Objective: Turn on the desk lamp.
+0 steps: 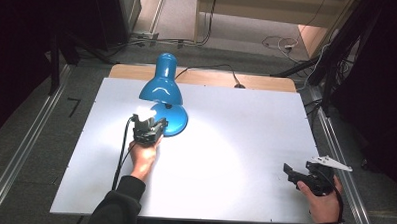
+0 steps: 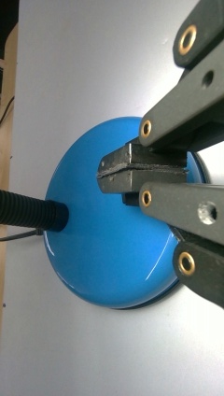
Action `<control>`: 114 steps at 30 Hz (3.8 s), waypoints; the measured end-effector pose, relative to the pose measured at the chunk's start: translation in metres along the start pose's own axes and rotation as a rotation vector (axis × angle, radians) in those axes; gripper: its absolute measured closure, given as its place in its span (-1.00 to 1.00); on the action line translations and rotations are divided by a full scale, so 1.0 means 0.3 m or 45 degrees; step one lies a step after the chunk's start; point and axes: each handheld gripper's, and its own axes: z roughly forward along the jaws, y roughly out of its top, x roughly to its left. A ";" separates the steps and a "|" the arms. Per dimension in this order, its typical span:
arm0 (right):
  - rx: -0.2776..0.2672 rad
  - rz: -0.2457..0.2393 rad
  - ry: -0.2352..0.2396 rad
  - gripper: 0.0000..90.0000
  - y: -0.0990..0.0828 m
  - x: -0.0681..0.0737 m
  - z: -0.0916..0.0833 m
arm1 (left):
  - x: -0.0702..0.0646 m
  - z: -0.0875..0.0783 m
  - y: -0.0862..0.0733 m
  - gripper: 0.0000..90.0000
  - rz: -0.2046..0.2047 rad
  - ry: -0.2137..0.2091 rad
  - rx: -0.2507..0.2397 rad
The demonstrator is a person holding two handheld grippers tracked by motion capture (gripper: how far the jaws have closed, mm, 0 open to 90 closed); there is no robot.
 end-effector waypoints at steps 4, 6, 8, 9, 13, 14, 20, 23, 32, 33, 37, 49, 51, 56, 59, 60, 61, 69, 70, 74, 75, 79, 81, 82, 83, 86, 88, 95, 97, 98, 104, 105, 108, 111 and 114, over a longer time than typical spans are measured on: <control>-0.002 0.002 0.000 -0.73 0.000 0.002 -0.002 | 0.010 -0.013 0.005 0.96 -0.011 0.000 -0.021; 0.000 0.001 0.001 -0.73 0.000 0.001 -0.001 | 0.011 -0.019 0.007 0.94 -0.005 -0.003 -0.024; -0.001 0.001 -0.001 -0.73 0.000 0.001 -0.002 | 0.012 -0.027 0.008 0.89 0.003 -0.010 -0.025; 0.000 0.003 -0.001 -0.73 0.000 0.001 -0.003 | 0.013 -0.032 0.008 0.86 0.014 -0.013 -0.023; -0.004 0.000 0.000 -0.73 0.000 -0.002 -0.002 | 0.024 -0.050 0.003 0.80 0.031 -0.018 -0.018; -0.002 0.002 -0.002 -0.73 0.000 -0.002 -0.002 | 0.026 -0.055 0.002 0.78 0.029 -0.020 -0.016; -0.002 0.001 0.003 -0.73 0.000 0.001 -0.004 | 0.034 -0.078 -0.006 0.43 0.036 -0.017 -0.012; -0.005 0.004 0.004 -0.73 0.000 -0.003 -0.005 | 0.035 -0.090 -0.005 0.33 0.044 -0.009 -0.019; -0.009 -0.001 0.003 -0.73 0.000 -0.003 -0.007 | 0.036 -0.121 -0.015 -0.06 0.047 0.028 -0.019; -0.010 0.000 0.004 -0.73 0.000 -0.003 -0.008 | 0.038 -0.125 -0.018 -0.06 0.045 0.029 -0.013; -0.008 0.002 0.008 -0.73 -0.001 -0.005 -0.010 | 0.041 -0.142 -0.029 -0.13 0.055 0.033 -0.006; -0.010 0.004 0.007 -0.73 -0.001 -0.007 -0.013 | 0.053 -0.187 -0.041 -0.22 0.068 0.036 -0.007; -0.009 0.004 0.006 -0.73 -0.002 -0.007 -0.013 | 0.052 -0.194 -0.045 -0.22 0.065 0.035 -0.009; -0.015 0.004 0.008 -0.73 -0.002 -0.008 -0.015 | 0.051 -0.213 -0.050 -0.24 0.074 0.032 -0.012; -0.015 0.004 0.008 -0.73 -0.002 -0.009 -0.016 | 0.053 -0.222 -0.054 -0.24 0.075 0.035 -0.008; -0.014 0.005 0.009 -0.73 -0.002 -0.008 -0.016 | 0.054 -0.223 -0.056 -0.24 0.077 0.037 -0.007; -0.014 0.005 0.009 -0.73 -0.002 -0.008 -0.016 | 0.056 -0.225 -0.058 -0.25 0.075 0.038 -0.006; -0.013 0.007 0.007 -0.73 -0.002 -0.009 -0.016 | 0.063 -0.237 -0.070 -0.26 0.077 0.035 0.001; -0.013 0.007 0.008 -0.73 -0.002 -0.009 -0.016 | 0.063 -0.239 -0.072 -0.27 0.079 0.036 0.005; -0.011 0.008 0.007 -0.73 -0.003 -0.010 -0.016 | 0.064 -0.247 -0.078 -0.28 0.084 0.035 0.005; -0.011 0.008 0.007 -0.73 -0.003 -0.010 -0.016 | 0.065 -0.250 -0.080 -0.28 0.084 0.038 0.003; -0.012 0.006 0.007 -0.73 -0.003 -0.009 -0.016 | 0.068 -0.260 -0.086 -0.28 0.083 0.041 0.001; -0.012 0.006 0.007 -0.73 -0.003 -0.009 -0.016 | 0.068 -0.265 -0.090 -0.28 0.085 0.041 0.006; -0.012 0.006 0.007 -0.73 -0.003 -0.009 -0.016 | 0.069 -0.269 -0.092 -0.29 0.091 0.043 0.010; -0.012 0.006 0.008 -0.73 -0.003 -0.010 -0.017 | 0.069 -0.272 -0.095 -0.30 0.091 0.045 0.010; -0.011 0.008 0.007 -0.73 -0.003 -0.010 -0.017 | 0.072 -0.281 -0.101 -0.30 0.093 0.052 0.010; -0.010 0.007 0.006 -0.73 -0.003 -0.011 -0.017 | 0.077 -0.288 -0.104 -0.30 0.090 0.050 0.011; -0.011 0.005 0.007 -0.73 -0.003 -0.009 -0.017 | 0.091 -0.300 -0.118 -0.32 0.087 0.067 0.019; -0.011 0.006 0.007 -0.73 -0.003 -0.009 -0.017 | 0.094 -0.305 -0.120 -0.32 0.086 0.068 0.019; -0.011 0.007 0.007 -0.73 -0.003 -0.009 -0.017 | 0.095 -0.307 -0.122 -0.32 0.082 0.073 0.019; -0.011 0.006 0.007 -0.73 -0.003 -0.008 -0.017 | 0.101 -0.319 -0.129 -0.32 0.083 0.078 0.020; -0.011 0.006 0.007 -0.73 -0.003 -0.008 -0.017 | 0.102 -0.321 -0.129 -0.33 0.085 0.077 0.018; -0.011 0.005 0.007 -0.73 -0.003 -0.009 -0.017 | 0.105 -0.327 -0.131 -0.33 0.081 0.080 0.018; -0.009 0.008 0.005 -0.73 -0.003 -0.009 -0.017 | 0.108 -0.332 -0.135 -0.33 0.083 0.081 0.017; -0.010 0.006 0.006 -0.73 -0.004 -0.010 -0.018 | 0.111 -0.339 -0.139 -0.34 0.083 0.085 0.018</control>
